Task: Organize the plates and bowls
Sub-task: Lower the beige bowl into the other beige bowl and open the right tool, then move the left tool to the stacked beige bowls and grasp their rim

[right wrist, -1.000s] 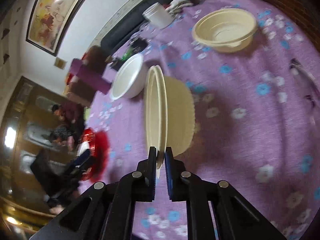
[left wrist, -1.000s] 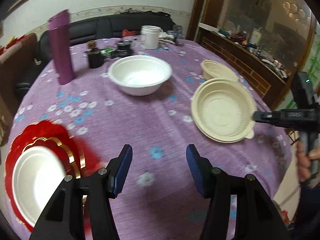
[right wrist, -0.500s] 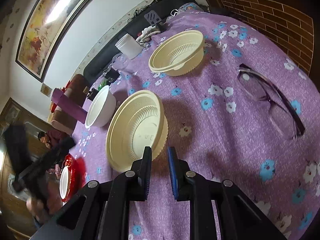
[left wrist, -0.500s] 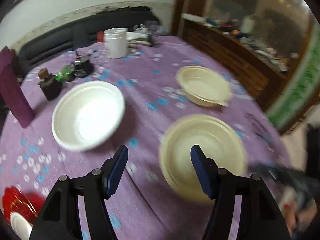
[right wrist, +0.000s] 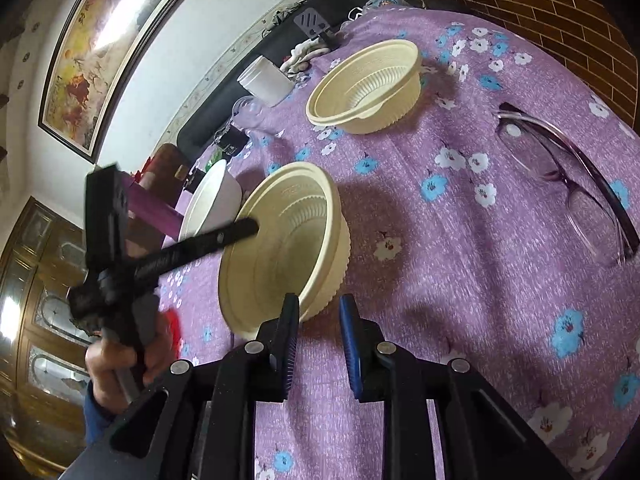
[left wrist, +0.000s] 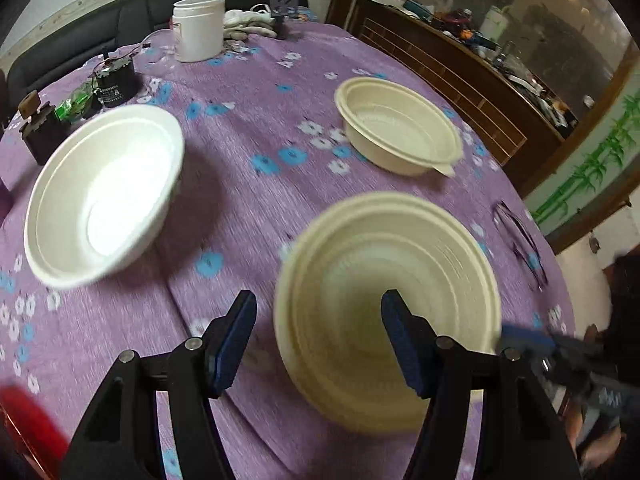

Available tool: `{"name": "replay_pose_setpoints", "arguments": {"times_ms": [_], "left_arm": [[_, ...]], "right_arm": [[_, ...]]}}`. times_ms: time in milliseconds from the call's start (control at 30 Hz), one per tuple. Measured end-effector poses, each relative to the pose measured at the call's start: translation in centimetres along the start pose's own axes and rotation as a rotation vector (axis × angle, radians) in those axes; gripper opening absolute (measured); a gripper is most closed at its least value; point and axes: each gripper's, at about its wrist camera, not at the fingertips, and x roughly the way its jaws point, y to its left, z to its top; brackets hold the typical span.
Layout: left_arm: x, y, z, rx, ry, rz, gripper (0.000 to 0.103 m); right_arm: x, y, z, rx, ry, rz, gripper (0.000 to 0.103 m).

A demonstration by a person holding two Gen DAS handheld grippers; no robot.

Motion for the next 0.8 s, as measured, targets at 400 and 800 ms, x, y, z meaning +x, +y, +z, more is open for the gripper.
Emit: {"name": "replay_pose_setpoints", "arguments": {"times_ms": [400, 800], "left_arm": [[-3.2, -2.2, -4.9, 0.059, 0.019, -0.102, 0.064], [-5.3, 0.5, -9.4, -0.026, -0.154, 0.043, 0.065]], "right_arm": [[1.2, 2.0, 3.0, -0.088, -0.088, -0.114, 0.029], [-2.2, -1.1, 1.5, -0.042, -0.222, -0.045, 0.034]]}}
